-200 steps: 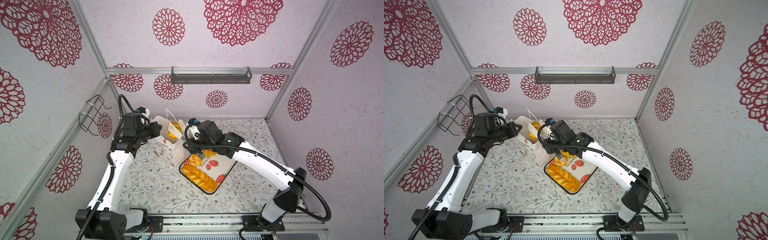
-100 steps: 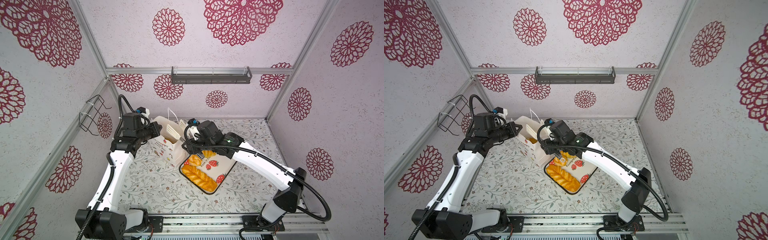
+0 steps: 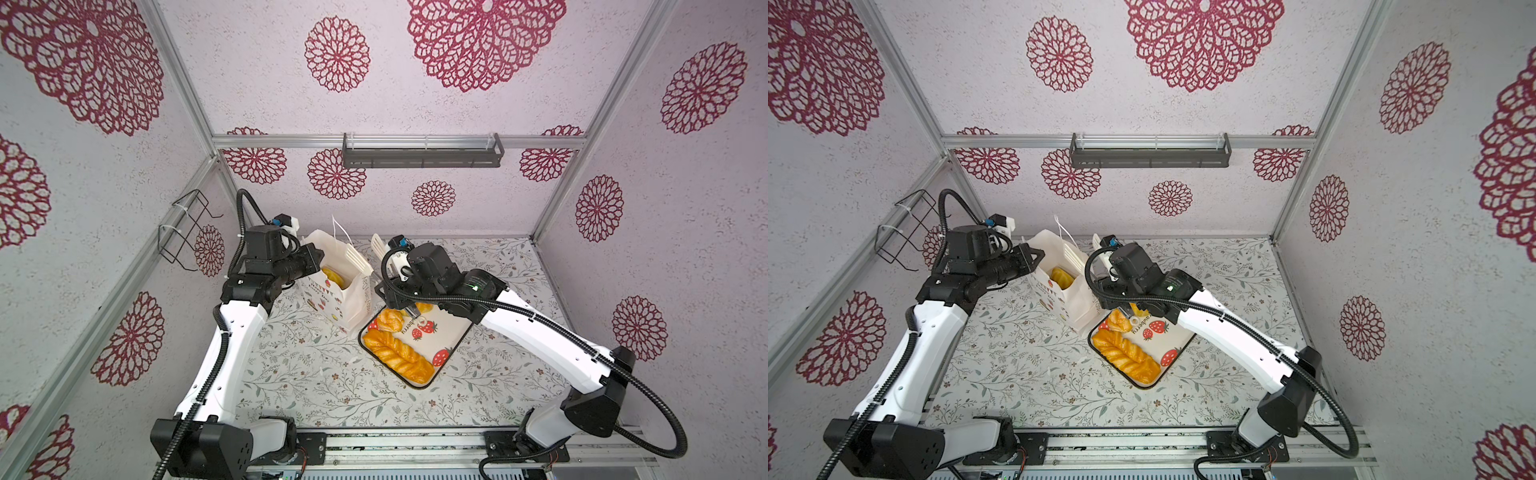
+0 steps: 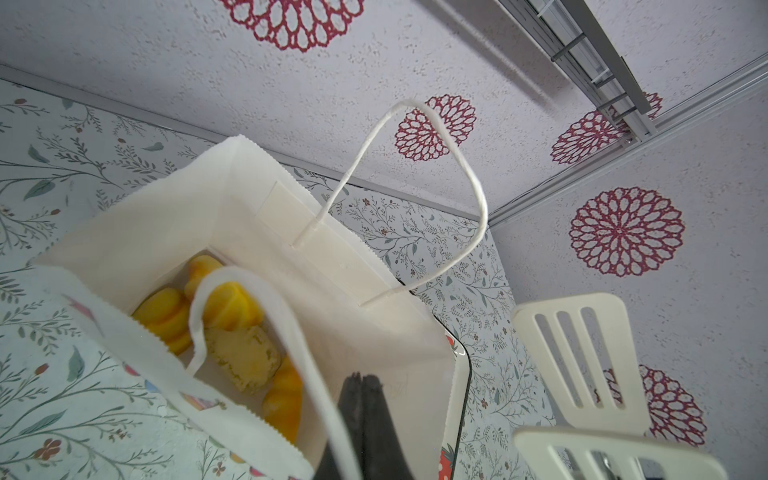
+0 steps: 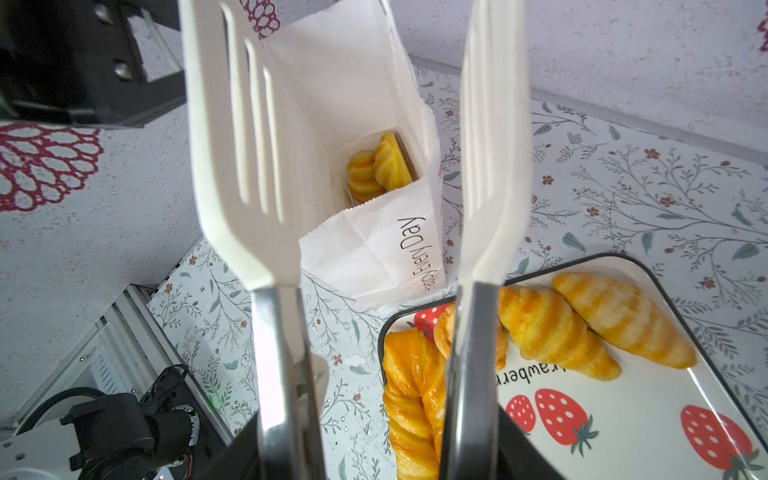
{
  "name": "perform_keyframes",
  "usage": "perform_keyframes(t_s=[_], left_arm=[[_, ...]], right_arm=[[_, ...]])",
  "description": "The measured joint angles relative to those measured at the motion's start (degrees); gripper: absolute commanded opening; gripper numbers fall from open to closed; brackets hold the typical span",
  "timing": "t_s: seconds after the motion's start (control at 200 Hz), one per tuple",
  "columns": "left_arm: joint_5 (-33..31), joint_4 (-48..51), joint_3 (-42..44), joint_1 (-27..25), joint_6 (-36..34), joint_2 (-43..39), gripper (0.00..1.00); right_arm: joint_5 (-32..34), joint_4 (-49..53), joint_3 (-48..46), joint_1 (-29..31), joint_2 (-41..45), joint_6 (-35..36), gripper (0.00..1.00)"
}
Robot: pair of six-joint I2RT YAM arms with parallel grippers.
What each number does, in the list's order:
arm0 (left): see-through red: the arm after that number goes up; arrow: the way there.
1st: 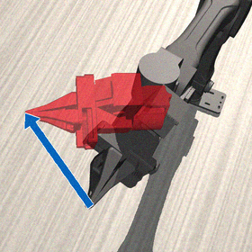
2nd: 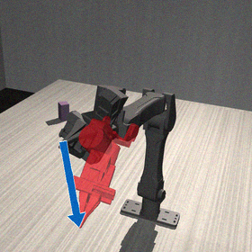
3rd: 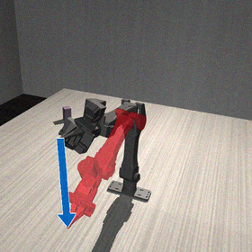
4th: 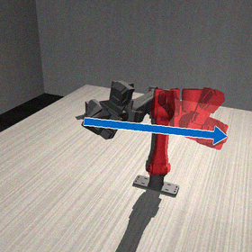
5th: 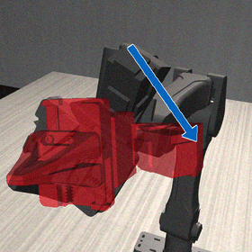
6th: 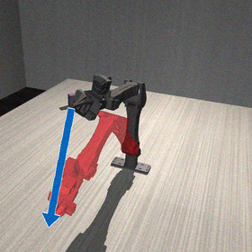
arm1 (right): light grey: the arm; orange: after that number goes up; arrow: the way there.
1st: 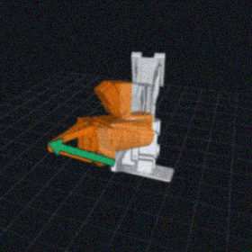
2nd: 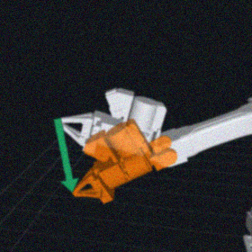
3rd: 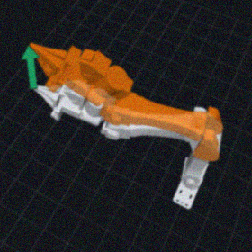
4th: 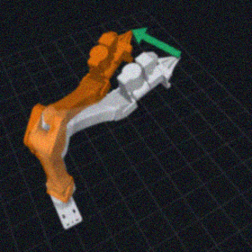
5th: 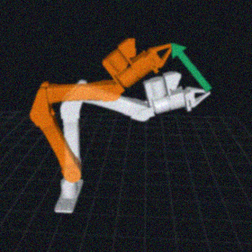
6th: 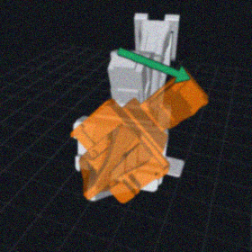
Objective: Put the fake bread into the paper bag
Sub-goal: 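Withdraw the open tongs from the bag back over the tray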
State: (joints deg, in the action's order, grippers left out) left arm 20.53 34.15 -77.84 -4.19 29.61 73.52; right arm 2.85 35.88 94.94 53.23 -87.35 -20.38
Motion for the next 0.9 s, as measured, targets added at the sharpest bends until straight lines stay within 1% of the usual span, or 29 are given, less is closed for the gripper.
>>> perform_keyframes(t_s=[0.215,0.465,0.741,0.901], left_arm=[[0.0,0.0,0.0,0.0,0.4,0.0,0.0],[0.0,0.0,0.0,0.0,0.5,0.0,0.0],[0.0,0.0,0.0,0.0,0.7,0.0,0.0],[0.0,0.0,0.0,0.0,0.7,0.0,0.0]], right_arm=[[1.3,-0.3,-6.8,-2.1,6.3,-0.2,0.5],[1.4,-1.2,-16.0,-5.1,10.4,-1.3,0.5],[0.7,-3.1,-27.9,-5.6,14.0,-4.8,0.49],[-0.1,-4.1,-33.2,-5.7,15.8,-6.9,0.48]])
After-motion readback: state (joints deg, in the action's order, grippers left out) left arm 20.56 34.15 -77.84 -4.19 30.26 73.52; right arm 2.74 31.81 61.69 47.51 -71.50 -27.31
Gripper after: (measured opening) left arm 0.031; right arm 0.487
